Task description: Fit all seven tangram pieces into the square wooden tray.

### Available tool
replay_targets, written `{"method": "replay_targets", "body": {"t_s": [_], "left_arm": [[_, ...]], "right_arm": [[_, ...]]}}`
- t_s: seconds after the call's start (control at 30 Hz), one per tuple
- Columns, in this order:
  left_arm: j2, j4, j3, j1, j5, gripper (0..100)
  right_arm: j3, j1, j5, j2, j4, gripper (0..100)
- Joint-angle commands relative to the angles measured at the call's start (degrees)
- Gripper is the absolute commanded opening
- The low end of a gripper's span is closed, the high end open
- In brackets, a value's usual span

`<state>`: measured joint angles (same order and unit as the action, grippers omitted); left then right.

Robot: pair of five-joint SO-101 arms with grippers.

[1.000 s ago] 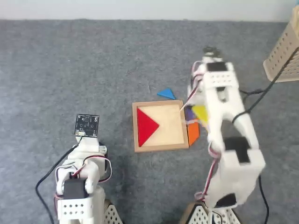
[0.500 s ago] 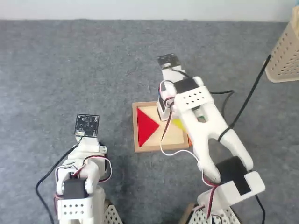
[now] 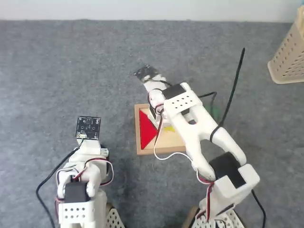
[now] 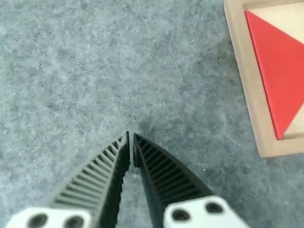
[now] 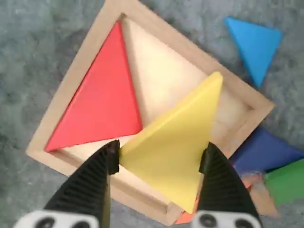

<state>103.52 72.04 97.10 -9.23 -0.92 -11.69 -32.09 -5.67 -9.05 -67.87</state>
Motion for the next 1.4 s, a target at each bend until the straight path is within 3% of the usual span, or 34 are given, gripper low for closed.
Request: {"method": "replay_targets", "body": {"t_s": [0.0,0.27,0.7,1.2,1.37], "left_arm": [[1.05,0.35,-0.57,0.26,-0.09,2],[1.05,0.35,-0.57,0.26,-0.09,2],[1.05,0.35,-0.57,0.26,-0.09,2],[1.05,0.35,-0.57,0.26,-0.09,2],[1.05,0.35,-0.57,0.26,-0.09,2]], "right_arm": [[3.78,-0.75,19.08,0.57,-3.65,8.4],[5.01,-3.21,41.23,-0.04,-5.41,18.4],[8.35,-3.82,59.78,-7.69,-1.89,18.5],[13.27,-3.91,67.25,-7.96,-0.84,18.9],[13.27,-3.91,67.34,-7.52,0.31,29.1]]}}
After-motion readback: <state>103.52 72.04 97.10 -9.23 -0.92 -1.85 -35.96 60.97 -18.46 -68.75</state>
